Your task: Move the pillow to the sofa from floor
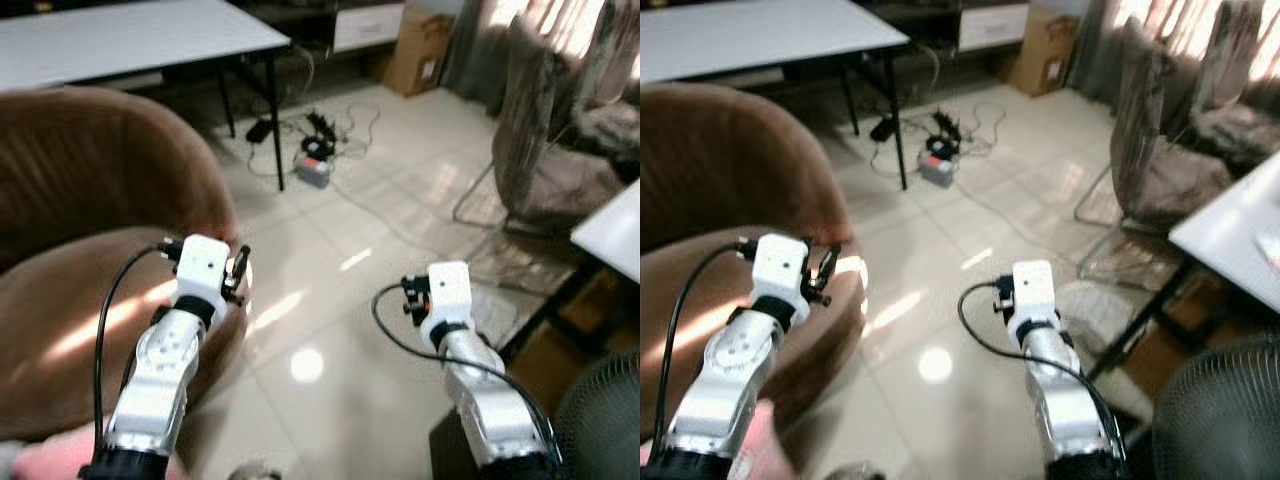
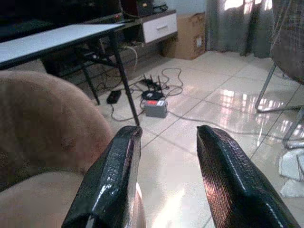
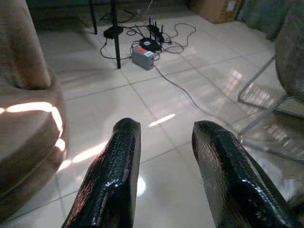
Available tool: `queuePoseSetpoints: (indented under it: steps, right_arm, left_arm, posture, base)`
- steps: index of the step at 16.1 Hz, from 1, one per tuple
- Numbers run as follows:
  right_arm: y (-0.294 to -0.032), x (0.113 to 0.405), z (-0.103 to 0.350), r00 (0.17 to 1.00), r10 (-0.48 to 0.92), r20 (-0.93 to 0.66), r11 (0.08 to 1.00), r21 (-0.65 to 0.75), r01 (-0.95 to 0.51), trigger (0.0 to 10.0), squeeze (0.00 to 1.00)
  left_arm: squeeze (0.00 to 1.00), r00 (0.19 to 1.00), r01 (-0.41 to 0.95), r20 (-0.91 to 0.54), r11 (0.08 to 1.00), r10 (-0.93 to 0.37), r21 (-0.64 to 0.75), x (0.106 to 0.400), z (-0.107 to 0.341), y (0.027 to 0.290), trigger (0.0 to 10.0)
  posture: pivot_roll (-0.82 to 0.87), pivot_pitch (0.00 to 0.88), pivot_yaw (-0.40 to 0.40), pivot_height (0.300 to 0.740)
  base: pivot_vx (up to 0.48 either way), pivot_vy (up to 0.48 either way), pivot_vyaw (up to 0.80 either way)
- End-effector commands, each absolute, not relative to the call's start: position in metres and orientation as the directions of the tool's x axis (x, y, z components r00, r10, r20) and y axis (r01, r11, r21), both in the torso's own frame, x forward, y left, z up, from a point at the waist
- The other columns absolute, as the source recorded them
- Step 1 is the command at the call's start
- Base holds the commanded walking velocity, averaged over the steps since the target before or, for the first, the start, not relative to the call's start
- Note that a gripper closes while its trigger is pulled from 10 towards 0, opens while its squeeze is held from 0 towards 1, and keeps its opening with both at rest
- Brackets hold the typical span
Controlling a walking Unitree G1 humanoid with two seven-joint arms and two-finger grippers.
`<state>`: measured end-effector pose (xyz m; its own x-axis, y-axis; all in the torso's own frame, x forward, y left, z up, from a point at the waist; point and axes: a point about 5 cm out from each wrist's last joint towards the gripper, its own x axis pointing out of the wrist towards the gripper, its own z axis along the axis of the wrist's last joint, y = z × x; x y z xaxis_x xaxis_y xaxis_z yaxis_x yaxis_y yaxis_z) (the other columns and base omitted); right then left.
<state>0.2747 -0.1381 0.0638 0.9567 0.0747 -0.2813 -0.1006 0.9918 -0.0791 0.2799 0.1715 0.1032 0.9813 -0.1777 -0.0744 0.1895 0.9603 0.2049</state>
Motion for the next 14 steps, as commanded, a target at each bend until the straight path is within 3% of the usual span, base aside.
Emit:
queuePoseSetpoints:
  steps: [1, 12, 13, 14]
  right_arm:
    - [-0.1449, 0.2741, 0.0649, 0.96, 0.054, -0.276, 0.993, -0.086, -0.08, 10.0, 0.0]
    - [-0.1421, 0.2768, 0.0659, 0.958, 0.088, -0.271, 0.991, -0.071, -0.111, 10.0, 0.0]
    - [-0.1419, 0.2766, 0.0666, 0.96, 0.095, -0.264, 0.992, -0.058, -0.114, 10.0, 0.0]
    - [-0.1416, 0.2761, 0.0675, 0.961, 0.106, -0.255, 0.992, -0.034, -0.118, 10.0, 0.91]
  left_arm:
    - [0.0, 0.977, 0.212, -0.073, 0.955, -0.201, 0.21, 0.2805, 0.1043, 0.1668, 10.0]
    - [0.0, 0.981, 0.191, -0.074, 0.965, -0.18, 0.18, 0.2823, 0.1041, 0.1684, 10.0]
    - [0.09, 0.978, 0.205, -0.075, 0.968, -0.196, 0.142, 0.2818, 0.1047, 0.1669, 10.0]
    - [1.0, 0.966, 0.253, -0.066, 0.966, -0.249, 0.056, 0.2799, 0.107, 0.1626, 10.0]
  posture:
    - [0.05, 0.0, -0.008, 0.74]
    - [0.05, 0.0, -0.018, 0.74]
    - [0.05, 0.0, -0.017, 0.74]
    - [0.05, 0.0, -0.017, 0.74]
  base:
    - [-0.289, 0.0, 0.0]
    - [-0.259, 0.0, 0.0]
    - [0.0, 0.0, 0.0]
    - [0.0, 0.0, 0.0]
